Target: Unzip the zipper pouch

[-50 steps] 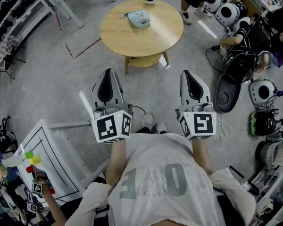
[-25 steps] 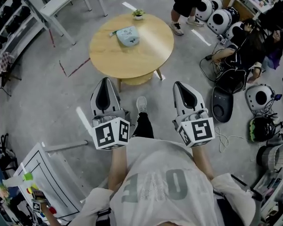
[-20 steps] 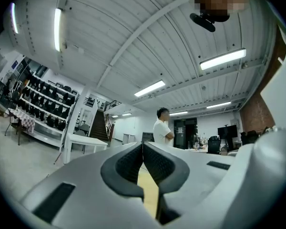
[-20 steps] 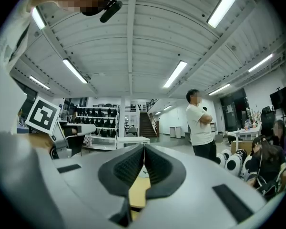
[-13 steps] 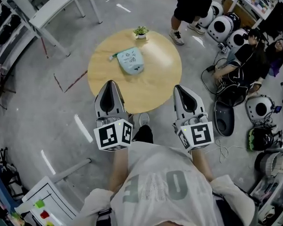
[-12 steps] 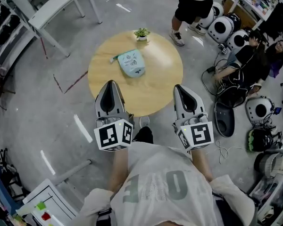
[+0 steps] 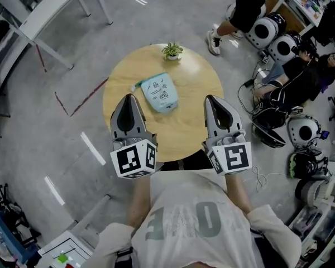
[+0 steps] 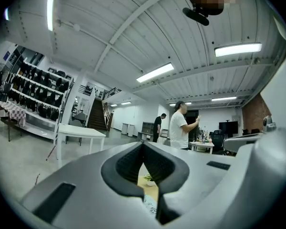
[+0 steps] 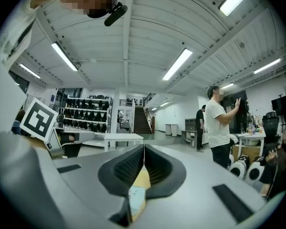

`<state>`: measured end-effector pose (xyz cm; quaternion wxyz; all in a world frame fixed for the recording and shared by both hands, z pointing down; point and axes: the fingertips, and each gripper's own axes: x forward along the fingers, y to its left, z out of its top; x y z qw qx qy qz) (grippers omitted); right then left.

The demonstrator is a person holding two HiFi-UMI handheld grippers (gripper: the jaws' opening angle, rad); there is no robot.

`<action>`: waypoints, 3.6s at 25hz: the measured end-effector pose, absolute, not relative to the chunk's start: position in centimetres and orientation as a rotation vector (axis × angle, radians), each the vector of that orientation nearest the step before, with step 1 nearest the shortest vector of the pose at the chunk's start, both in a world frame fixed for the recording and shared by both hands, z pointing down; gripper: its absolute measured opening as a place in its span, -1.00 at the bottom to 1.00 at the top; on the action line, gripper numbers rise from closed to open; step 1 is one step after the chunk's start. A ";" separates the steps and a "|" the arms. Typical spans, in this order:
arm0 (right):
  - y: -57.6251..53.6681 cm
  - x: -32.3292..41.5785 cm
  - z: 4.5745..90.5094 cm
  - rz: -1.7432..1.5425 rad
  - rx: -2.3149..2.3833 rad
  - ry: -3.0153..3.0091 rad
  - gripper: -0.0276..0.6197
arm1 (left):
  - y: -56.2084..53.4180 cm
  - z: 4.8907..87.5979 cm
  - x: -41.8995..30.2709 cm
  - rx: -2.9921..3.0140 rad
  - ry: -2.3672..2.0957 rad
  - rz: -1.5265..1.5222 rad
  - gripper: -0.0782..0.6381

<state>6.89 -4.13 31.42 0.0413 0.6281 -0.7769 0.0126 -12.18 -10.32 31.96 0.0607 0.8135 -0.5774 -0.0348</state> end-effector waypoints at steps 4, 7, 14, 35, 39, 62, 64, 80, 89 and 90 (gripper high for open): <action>-6.1 7.1 32.8 0.074 1.894 -2.370 -0.82 | -11.9 33.2 -11.8 2.431 -1.748 -0.070 -0.70; -7.6 7.3 33.4 0.088 1.860 -2.388 -0.82 | -12.8 33.9 -11.6 2.405 -1.769 -0.049 -0.70; -10.1 7.8 34.2 0.132 1.794 -2.442 -0.82 | -13.6 34.8 -10.9 2.323 -1.835 0.003 -0.70; -14.7 17.5 39.5 0.329 1.773 -2.443 -0.82 | -25.0 51.9 2.7 2.117 -1.669 0.690 -0.24; -15.2 18.8 40.8 0.379 1.765 -2.430 -0.82 | -25.8 57.3 3.0 2.004 -1.655 0.861 -0.24; -17.9 20.1 44.0 0.450 1.718 -2.419 -0.82 | -26.5 65.0 2.1 1.765 -1.560 0.983 -0.52; -17.9 19.7 43.8 0.442 1.709 -2.429 -0.82 | -26.5 64.6 2.2 1.785 -1.550 1.002 -0.61; -16.8 13.0 35.3 0.184 1.651 -2.635 -0.82 | -26.6 40.8 0.1 2.406 -1.601 0.307 -0.69; -14.2 6.0 28.8 0.022 1.520 -2.810 -0.82 | -18.3 26.7 -4.2 2.864 -1.426 -0.068 -0.69; -13.8 5.2 28.4 0.010 1.497 -2.829 -0.82 | -17.2 25.8 -4.6 2.909 -1.390 -0.100 -0.69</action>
